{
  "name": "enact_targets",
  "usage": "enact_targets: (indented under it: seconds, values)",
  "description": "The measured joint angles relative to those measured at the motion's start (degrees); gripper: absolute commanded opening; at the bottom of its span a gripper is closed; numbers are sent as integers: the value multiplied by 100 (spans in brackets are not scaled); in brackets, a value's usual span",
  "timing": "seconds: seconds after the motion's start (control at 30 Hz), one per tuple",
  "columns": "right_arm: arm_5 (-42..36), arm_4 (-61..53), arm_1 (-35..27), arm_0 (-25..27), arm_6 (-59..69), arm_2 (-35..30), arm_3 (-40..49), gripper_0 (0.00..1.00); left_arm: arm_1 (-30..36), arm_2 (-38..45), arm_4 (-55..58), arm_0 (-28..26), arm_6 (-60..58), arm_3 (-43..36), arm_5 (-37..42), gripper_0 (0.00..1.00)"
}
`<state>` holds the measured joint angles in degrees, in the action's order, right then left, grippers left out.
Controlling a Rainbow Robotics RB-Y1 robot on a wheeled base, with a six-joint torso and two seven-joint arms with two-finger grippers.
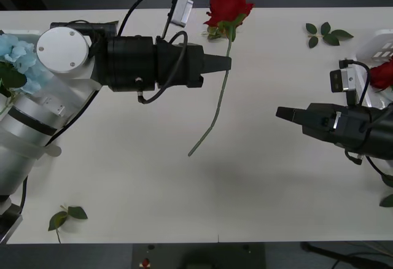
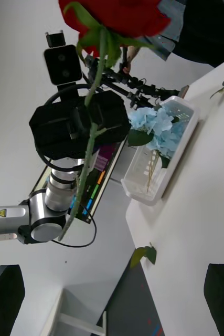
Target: Put the red flowers into the right box and the blue flowers into the left box
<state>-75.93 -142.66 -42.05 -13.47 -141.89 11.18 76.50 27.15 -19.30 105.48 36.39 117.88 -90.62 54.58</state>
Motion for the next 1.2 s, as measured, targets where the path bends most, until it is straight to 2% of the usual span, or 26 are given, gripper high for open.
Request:
enact_targets:
  seconds: [0.33,0.7,0.83,1.2]
  values:
    - [-2,0,751,41,-81,-1,17,100,-87,105,1140,0,969,0,0,0]
    - [-2,-334,1272,41,-295,-3,356,100,-87,357,1509,0,1036,0,215,0]
    - [-1,-334,1465,41,-296,-17,463,100,-87,375,1603,0,1371,0,215,0]
    - [171,-10,2031,31,-297,-17,677,100,-87,375,1603,0,1391,0,215,0]
